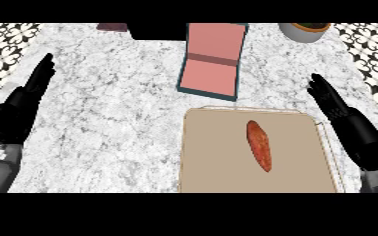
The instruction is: Pick the sweet potato from the tray and place it in the cardboard box
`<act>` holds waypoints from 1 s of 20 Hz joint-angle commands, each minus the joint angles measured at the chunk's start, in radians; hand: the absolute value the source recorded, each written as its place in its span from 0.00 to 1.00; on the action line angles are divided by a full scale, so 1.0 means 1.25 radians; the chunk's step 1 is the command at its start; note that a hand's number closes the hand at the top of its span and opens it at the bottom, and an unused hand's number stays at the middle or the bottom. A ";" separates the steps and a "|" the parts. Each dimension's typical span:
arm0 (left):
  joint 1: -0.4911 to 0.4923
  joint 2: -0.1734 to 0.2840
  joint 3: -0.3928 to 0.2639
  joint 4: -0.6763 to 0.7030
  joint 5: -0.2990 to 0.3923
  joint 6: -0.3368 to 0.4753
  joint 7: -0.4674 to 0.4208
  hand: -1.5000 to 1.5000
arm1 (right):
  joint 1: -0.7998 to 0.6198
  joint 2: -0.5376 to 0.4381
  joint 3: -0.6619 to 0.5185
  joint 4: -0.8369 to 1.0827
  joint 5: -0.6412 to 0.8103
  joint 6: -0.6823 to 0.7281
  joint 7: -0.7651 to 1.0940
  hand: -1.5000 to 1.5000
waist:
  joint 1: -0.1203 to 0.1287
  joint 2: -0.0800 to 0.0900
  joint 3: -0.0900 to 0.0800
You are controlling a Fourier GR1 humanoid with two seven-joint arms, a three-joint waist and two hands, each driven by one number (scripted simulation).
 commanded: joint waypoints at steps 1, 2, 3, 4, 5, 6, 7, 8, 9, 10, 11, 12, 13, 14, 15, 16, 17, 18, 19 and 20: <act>0.004 -0.045 -0.018 -0.051 -0.032 0.007 0.022 0.50 | -0.028 0.067 0.049 -0.014 0.079 -0.061 0.054 0.00 | -0.012 0.013 0.004; 0.016 -0.047 -0.031 -0.061 0.007 -0.029 0.005 0.50 | 0.042 0.060 0.043 0.017 0.087 -0.082 0.027 0.00 | -0.015 0.013 0.004; -0.026 -0.086 -0.054 -0.024 0.009 -0.033 -0.017 0.50 | 0.041 0.107 0.098 -0.008 0.134 -0.146 0.068 0.00 | -0.025 0.015 0.003; -0.041 -0.084 -0.064 -0.031 0.020 -0.061 -0.012 0.50 | 0.051 0.117 0.095 -0.026 0.148 -0.191 0.103 0.00 | -0.032 0.014 0.003; -0.046 -0.113 -0.091 -0.022 0.023 -0.071 -0.025 0.50 | 0.065 0.139 0.125 -0.003 0.180 -0.219 0.122 0.00 | -0.038 0.016 0.002; -0.046 -0.142 -0.122 -0.042 0.018 -0.070 -0.029 0.50 | 0.095 0.156 0.122 0.036 0.198 -0.248 0.097 0.00 | -0.041 0.017 0.003; -0.008 -0.102 -0.078 -0.021 0.030 -0.053 -0.002 0.50 | -0.013 0.240 -0.071 -0.097 0.033 -0.308 -0.049 0.00 | -0.135 -0.053 0.036; -0.022 -0.123 -0.111 -0.038 0.035 -0.078 -0.010 0.50 | 0.051 -0.068 0.104 0.037 0.376 -0.194 0.041 0.00 | -0.057 0.016 -0.019; -0.020 -0.144 -0.122 -0.030 0.039 -0.077 -0.014 0.50 | 0.074 -0.056 0.117 0.053 0.425 -0.245 0.056 0.00 | -0.062 0.019 -0.010; -0.020 -0.152 -0.129 -0.042 0.039 -0.075 -0.015 0.50 | 0.097 -0.050 0.136 0.054 0.485 -0.292 0.050 0.00 | -0.059 0.011 -0.005; -0.027 -0.163 -0.142 -0.048 0.048 -0.089 -0.002 0.50 | 0.103 -0.052 0.156 0.058 0.541 -0.322 0.058 0.00 | -0.055 0.011 -0.003; -0.036 -0.158 -0.129 -0.035 0.048 -0.087 -0.009 0.50 | 0.127 -0.058 0.186 0.054 0.603 -0.347 0.047 0.00 | -0.057 0.011 -0.002; -0.027 -0.179 -0.148 -0.036 0.043 -0.081 -0.011 0.50 | 0.119 -0.068 0.204 0.040 0.660 -0.365 0.069 0.00 | -0.049 0.009 -0.002; -0.034 -0.187 -0.164 -0.047 0.030 -0.076 -0.003 0.50 | 0.119 -0.059 0.227 0.051 0.720 -0.393 0.081 0.00 | -0.040 0.010 0.000; -0.055 -0.191 -0.151 -0.007 0.037 -0.083 -0.004 0.50 | 0.121 -0.056 0.249 0.021 0.775 -0.410 0.110 0.00 | -0.051 0.012 -0.001; -0.017 -0.162 -0.141 -0.034 0.054 -0.108 -0.013 0.50 | 0.156 -0.072 0.253 -0.006 0.819 -0.417 0.153 0.00 | -0.040 0.007 0.000; -0.036 -0.193 -0.158 -0.017 0.029 -0.083 -0.018 0.50 | 0.155 -0.077 0.269 -0.065 0.865 -0.402 0.208 0.00 | -0.049 0.007 -0.001; -0.058 -0.207 -0.159 -0.028 0.026 -0.067 0.017 0.50 | 0.154 -0.066 0.277 -0.107 0.909 -0.384 0.282 0.00 | -0.045 0.007 0.000; -0.039 -0.216 -0.170 -0.002 0.019 -0.074 -0.010 0.50 | 0.210 -0.084 0.293 -0.163 0.938 -0.366 0.309 0.00 | -0.053 0.007 0.000; -0.029 -0.188 -0.152 -0.024 0.032 -0.090 -0.007 0.50 | 0.189 -0.089 0.295 -0.214 0.974 -0.310 0.382 0.00 | -0.041 0.006 -0.001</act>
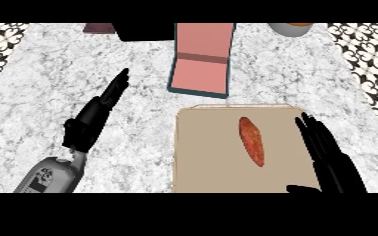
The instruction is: Pick the sweet potato from the tray and place it in the cardboard box
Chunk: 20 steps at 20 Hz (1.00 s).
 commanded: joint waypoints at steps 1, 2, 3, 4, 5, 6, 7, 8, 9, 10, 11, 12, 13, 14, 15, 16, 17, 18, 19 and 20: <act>0.000 0.007 0.009 -0.029 0.010 -0.012 0.018 0.50 | 0.063 -0.043 0.052 -0.172 0.166 0.095 0.190 0.00 | 0.004 -0.004 -0.001; -0.021 -0.015 0.008 0.047 -0.004 -0.019 -0.033 0.50 | 0.043 -0.035 0.056 -0.229 0.184 0.146 0.240 0.00 | 0.002 0.003 0.000; -0.014 0.001 0.008 0.015 -0.004 -0.018 -0.002 0.50 | 0.044 -0.024 0.081 -0.272 0.184 0.214 0.294 0.00 | 0.010 0.001 0.000; 0.009 -0.026 -0.017 -0.005 -0.018 0.004 -0.012 0.50 | 0.064 -0.035 0.101 -0.327 0.165 0.266 0.316 0.00 | 0.011 -0.001 -0.001; -0.017 0.008 0.016 0.000 0.008 -0.040 0.002 0.50 | 0.013 -0.022 0.087 -0.326 0.133 0.337 0.351 0.00 | 0.027 0.005 0.002; 0.003 -0.024 -0.011 0.007 -0.018 -0.010 -0.015 0.50 | 0.037 -0.019 0.110 -0.374 0.132 0.377 0.397 0.00 | 0.022 0.004 0.001; 0.005 -0.023 -0.017 0.000 -0.020 -0.021 -0.018 0.50 | -0.002 0.013 0.109 -0.388 0.102 0.427 0.440 0.00 | 0.032 0.006 0.002; -0.021 -0.034 -0.020 0.026 -0.033 -0.015 -0.016 0.50 | 0.006 0.011 0.132 -0.401 0.089 0.471 0.462 0.00 | 0.027 0.007 0.002; 0.001 -0.042 -0.024 -0.007 -0.037 0.004 -0.001 0.50 | -0.013 0.044 0.150 -0.422 0.090 0.507 0.511 0.00 | 0.036 0.006 0.002; 0.007 -0.044 -0.016 0.041 -0.031 -0.024 -0.038 0.50 | -0.015 0.066 0.148 -0.415 0.080 0.517 0.528 0.00 | 0.031 0.008 0.003; -0.042 -0.033 0.016 0.038 -0.016 -0.038 0.001 0.50 | -0.038 0.082 0.146 -0.429 0.061 0.555 0.552 0.00 | 0.031 0.008 0.004; -0.011 -0.043 -0.019 -0.034 -0.040 -0.019 0.026 0.50 | -0.078 0.121 0.158 -0.418 0.064 0.591 0.593 0.00 | 0.039 0.006 0.004; -0.027 -0.065 -0.010 0.012 -0.047 -0.020 0.017 0.50 | -0.097 0.137 0.117 -0.410 0.024 0.609 0.597 0.00 | 0.035 0.008 0.004; -0.046 -0.027 0.023 -0.008 -0.013 -0.058 0.048 0.50 | -0.101 0.185 0.165 -0.404 0.051 0.613 0.651 0.00 | 0.036 0.007 0.004; -0.046 -0.057 0.034 0.046 -0.041 -0.049 -0.007 0.50 | -0.099 0.176 0.119 -0.381 0.028 0.610 0.605 0.00 | 0.032 0.008 0.004; 0.004 -0.075 0.001 0.023 -0.059 -0.044 -0.016 0.50 | -0.140 0.217 0.134 -0.368 0.043 0.629 0.629 0.00 | 0.035 0.007 0.004; 0.015 -0.059 0.030 0.022 -0.047 -0.059 -0.043 0.50 | -0.135 0.221 0.104 -0.301 0.035 0.590 0.582 0.00 | 0.035 0.007 0.005; -0.008 -0.091 -0.009 -0.003 -0.088 -0.022 0.010 0.50 | -0.125 0.268 0.179 -0.293 0.102 0.558 0.614 0.00 | 0.034 0.006 0.005; -0.025 -0.069 0.046 0.040 -0.056 -0.068 -0.016 0.50 | -0.134 0.258 0.114 -0.266 0.068 0.564 0.579 0.00 | 0.032 0.007 0.005; -0.016 -0.071 0.034 -0.007 -0.066 -0.067 0.028 0.50 | -0.174 0.261 0.069 -0.217 0.051 0.567 0.533 0.00 | 0.035 0.007 0.005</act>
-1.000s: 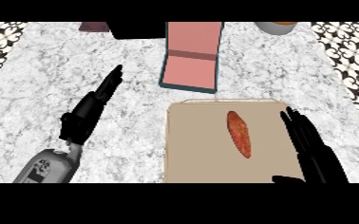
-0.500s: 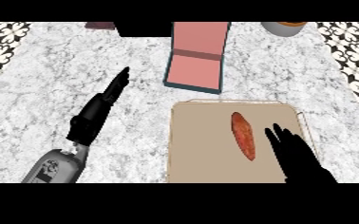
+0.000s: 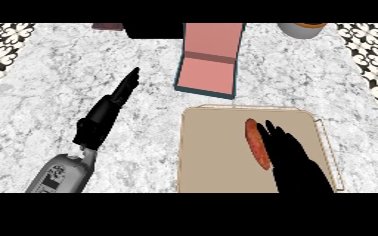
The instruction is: Pick the sweet potato from the tray and place it in the cardboard box
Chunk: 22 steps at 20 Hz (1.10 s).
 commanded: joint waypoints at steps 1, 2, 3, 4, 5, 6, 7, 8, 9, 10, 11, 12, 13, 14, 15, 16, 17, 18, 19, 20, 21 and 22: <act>0.036 -0.006 0.024 -0.008 -0.008 -0.035 -0.002 0.50 | -0.050 0.084 -0.008 0.084 0.020 0.014 0.012 0.00 | 0.001 0.000 0.001; 0.016 -0.024 0.027 0.009 -0.036 -0.026 -0.007 0.50 | -0.029 0.053 -0.057 0.096 -0.012 0.014 -0.046 0.00 | -0.001 0.000 0.001; -0.029 -0.041 0.031 0.047 -0.029 -0.037 -0.001 0.50 | -0.048 0.078 -0.038 0.140 0.027 -0.007 -0.032 0.00 | -0.002 0.001 0.001; -0.002 -0.038 0.044 0.016 -0.021 -0.035 -0.013 0.50 | -0.078 0.086 -0.054 0.170 0.016 0.022 -0.034 0.00 | 0.001 0.000 0.001; 0.035 0.014 0.061 -0.058 -0.001 -0.068 0.034 0.50 | -0.063 0.092 -0.055 0.147 0.015 0.037 -0.001 0.00 | 0.003 -0.001 0.001; 0.001 -0.050 0.031 0.019 -0.039 -0.029 0.013 0.50 | -0.072 0.126 -0.016 0.217 0.057 0.000 -0.005 0.00 | 0.000 0.001 0.001; 0.015 -0.040 0.056 0.043 -0.039 -0.052 -0.028 0.50 | 0.001 0.070 -0.037 0.160 0.045 -0.001 -0.047 0.00 | -0.003 0.000 0.001; -0.010 -0.050 0.038 -0.020 -0.041 -0.034 0.060 0.50 | -0.061 0.075 -0.095 0.241 0.009 0.012 -0.078 0.00 | 0.000 0.000 0.001; 0.053 -0.061 0.025 -0.032 -0.067 -0.030 -0.005 0.50 | -0.047 0.088 -0.083 0.234 0.026 0.011 -0.073 0.00 | 0.000 0.000 0.001; 0.028 -0.038 0.070 -0.022 -0.036 -0.072 0.019 0.50 | -0.049 0.071 -0.124 0.197 -0.005 0.059 -0.073 0.00 | -0.001 0.000 0.001; 0.019 -0.046 0.076 0.026 -0.059 -0.076 -0.012 0.50 | -0.068 0.107 -0.096 0.242 0.039 0.039 -0.063 0.00 | -0.001 0.000 0.001; 0.006 -0.073 0.062 -0.035 -0.076 -0.050 0.054 0.50 | -0.060 0.110 -0.105 0.262 0.047 0.012 -0.097 0.00 | -0.001 0.000 0.001; 0.051 -0.083 0.044 -0.047 -0.087 -0.039 0.024 0.50 | -0.037 0.104 -0.097 0.302 0.067 -0.043 -0.140 0.00 | 0.000 0.000 0.001; 0.062 -0.064 0.077 -0.041 -0.065 -0.096 0.002 0.50 | -0.043 0.129 -0.094 0.220 0.066 0.027 -0.077 0.00 | -0.001 -0.001 0.001; 0.033 -0.056 0.090 -0.035 -0.070 -0.097 0.029 0.50 | -0.023 0.141 -0.059 0.282 0.107 -0.046 -0.114 0.00 | -0.001 0.000 0.001; -0.013 -0.074 0.093 0.001 -0.073 -0.087 0.033 0.50 | -0.062 0.119 -0.111 0.361 0.088 -0.074 -0.186 0.00 | -0.002 0.001 0.001; 0.052 -0.073 0.095 0.029 -0.083 -0.100 -0.044 0.50 | -0.019 0.121 -0.082 0.239 0.099 -0.034 -0.135 0.00 | -0.003 0.000 0.001; 0.040 -0.095 0.071 -0.058 -0.107 -0.075 0.039 0.50 | -0.010 0.088 -0.118 0.261 0.077 -0.022 -0.184 0.00 | -0.002 -0.001 0.001; 0.063 -0.084 0.091 -0.051 -0.095 -0.102 0.019 0.50 | -0.060 0.159 -0.092 0.314 0.119 -0.033 -0.149 0.00 | 0.000 0.000 0.001; 0.024 -0.104 0.101 0.004 -0.093 -0.110 0.004 0.50 | -0.047 0.146 -0.104 0.337 0.115 -0.056 -0.194 0.00 | -0.002 0.000 0.001; 0.045 -0.104 0.102 -0.026 -0.120 -0.094 0.014 0.50 | -0.074 0.156 -0.135 0.348 0.107 -0.024 -0.182 0.00 | -0.001 0.000 0.001; 0.049 -0.120 0.086 0.003 -0.143 -0.081 -0.001 0.50 | -0.063 0.134 -0.150 0.342 0.106 -0.023 -0.199 0.00 | -0.002 0.000 0.001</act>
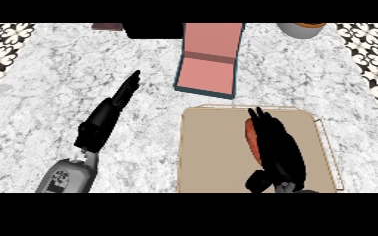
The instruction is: Pick the sweet potato from the tray and place it in the cardboard box
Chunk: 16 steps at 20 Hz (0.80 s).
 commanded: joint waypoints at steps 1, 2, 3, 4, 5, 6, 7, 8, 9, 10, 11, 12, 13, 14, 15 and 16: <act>-0.015 -0.031 0.015 -0.020 -0.013 -0.013 0.043 0.50 | -0.009 0.017 -0.026 0.054 0.031 -0.007 -0.029 0.00 | 0.000 0.000 0.000; 0.000 -0.010 0.038 0.036 -0.007 -0.033 -0.035 0.50 | 0.012 0.027 0.004 0.066 0.041 -0.008 -0.023 0.00 | -0.001 0.000 0.000; 0.008 -0.030 0.019 -0.032 -0.025 -0.017 0.032 0.50 | 0.068 0.005 0.002 0.007 0.037 -0.017 -0.040 0.00 | -0.001 -0.001 0.000; -0.020 -0.047 0.017 -0.022 -0.033 -0.004 0.043 0.50 | -0.015 0.049 -0.005 0.050 0.041 0.040 0.004 0.00 | 0.000 0.000 0.000; -0.039 -0.020 0.056 0.007 -0.009 -0.036 0.033 0.50 | 0.028 0.033 -0.017 0.097 0.029 -0.025 -0.059 0.00 | -0.001 0.000 0.000; -0.029 -0.023 0.060 0.040 -0.014 -0.049 0.000 0.50 | -0.044 0.053 -0.044 0.079 0.018 0.061 -0.017 0.00 | 0.000 0.000 0.000; 0.004 -0.020 0.053 -0.030 -0.018 -0.043 0.011 0.50 | 0.036 0.001 -0.041 0.074 0.018 0.011 -0.084 0.00 | 0.000 0.000 0.000; 0.030 -0.013 0.054 -0.013 -0.022 -0.064 -0.015 0.50 | 0.061 0.033 0.004 0.024 0.048 0.023 -0.034 0.00 | -0.001 0.000 0.000; -0.019 -0.019 0.078 0.010 -0.019 -0.055 0.001 0.50 | 0.030 0.025 -0.024 0.009 0.027 0.091 -0.015 0.00 | -0.001 0.000 0.000; -0.022 -0.023 0.068 -0.020 -0.014 -0.066 0.043 0.50 | 0.027 0.067 0.004 0.106 0.066 0.011 -0.027 0.00 | 0.000 0.000 0.000; -0.020 -0.044 0.064 0.042 -0.039 -0.059 -0.027 0.50 | 0.002 0.058 -0.041 0.123 0.045 0.024 -0.055 0.00 | -0.001 0.000 0.000; 0.029 -0.039 0.040 -0.123 -0.034 -0.045 0.104 0.50 | 0.036 0.057 -0.014 0.051 0.051 0.058 -0.012 0.00 | 0.001 -0.001 0.000; 0.005 -0.045 0.063 -0.024 -0.049 -0.063 0.029 0.50 | 0.021 0.074 -0.025 0.099 0.056 0.029 -0.051 0.00 | 0.000 0.000 0.000; -0.023 -0.027 0.098 0.011 -0.027 -0.085 0.020 0.50 | 0.021 0.078 -0.024 0.131 0.071 0.004 -0.054 0.00 | -0.001 0.000 0.000; -0.028 -0.079 0.047 0.045 -0.085 -0.027 -0.014 0.50 | 0.024 0.046 -0.063 0.116 0.040 0.023 -0.079 0.00 | -0.002 0.000 0.000; -0.029 -0.064 0.073 0.015 -0.056 -0.067 0.012 0.50 | 0.006 0.063 -0.059 0.147 0.061 0.018 -0.087 0.00 | -0.001 0.000 0.000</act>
